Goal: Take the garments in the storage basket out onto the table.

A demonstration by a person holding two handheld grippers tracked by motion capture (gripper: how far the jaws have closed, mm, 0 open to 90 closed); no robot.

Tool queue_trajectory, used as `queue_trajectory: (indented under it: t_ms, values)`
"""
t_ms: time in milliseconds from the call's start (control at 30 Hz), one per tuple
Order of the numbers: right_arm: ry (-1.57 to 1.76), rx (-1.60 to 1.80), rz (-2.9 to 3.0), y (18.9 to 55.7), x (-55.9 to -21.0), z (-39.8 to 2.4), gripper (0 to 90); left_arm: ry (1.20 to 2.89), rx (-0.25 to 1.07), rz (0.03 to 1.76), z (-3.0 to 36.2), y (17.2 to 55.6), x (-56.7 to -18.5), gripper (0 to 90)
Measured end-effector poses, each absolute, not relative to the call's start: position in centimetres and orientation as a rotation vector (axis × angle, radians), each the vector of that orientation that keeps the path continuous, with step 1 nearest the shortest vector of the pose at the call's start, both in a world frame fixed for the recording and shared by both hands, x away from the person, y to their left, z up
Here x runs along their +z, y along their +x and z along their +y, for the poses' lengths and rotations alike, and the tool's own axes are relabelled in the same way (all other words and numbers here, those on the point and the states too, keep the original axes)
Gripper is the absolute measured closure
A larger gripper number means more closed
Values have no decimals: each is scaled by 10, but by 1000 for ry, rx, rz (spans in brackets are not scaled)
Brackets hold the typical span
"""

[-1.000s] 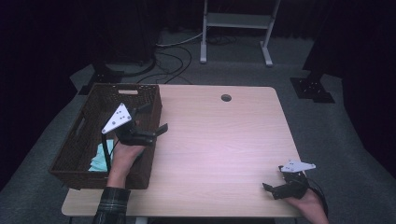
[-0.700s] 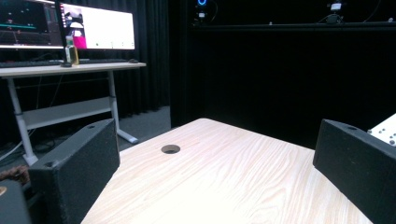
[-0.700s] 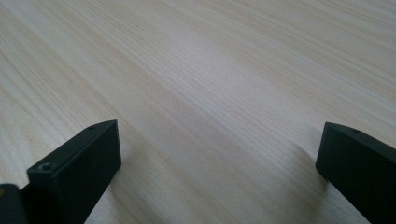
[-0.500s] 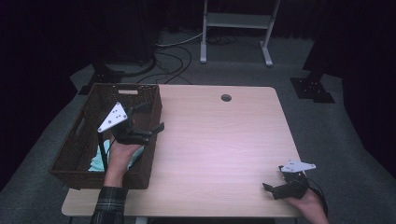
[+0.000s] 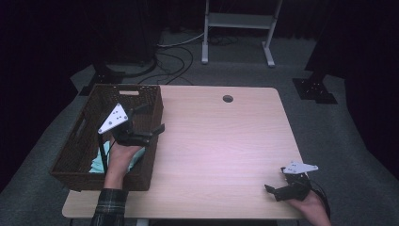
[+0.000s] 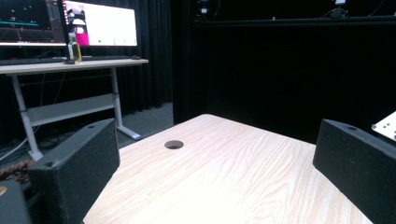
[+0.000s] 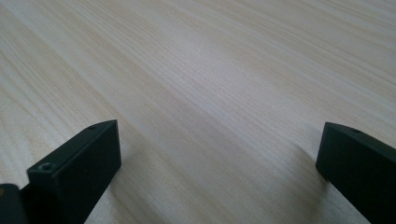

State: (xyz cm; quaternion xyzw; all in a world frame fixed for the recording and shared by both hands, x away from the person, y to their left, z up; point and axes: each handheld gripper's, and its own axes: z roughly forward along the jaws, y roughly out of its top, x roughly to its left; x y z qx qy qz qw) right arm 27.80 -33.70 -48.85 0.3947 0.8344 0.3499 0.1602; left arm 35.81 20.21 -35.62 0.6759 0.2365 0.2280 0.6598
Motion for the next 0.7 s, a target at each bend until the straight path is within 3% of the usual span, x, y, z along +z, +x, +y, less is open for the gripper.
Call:
queue_trajectory:
  t_ms: [700]
  values:
    - [1127,1000,2384,278,-489,-337,0,1509,533,561,216,357,-356,0]
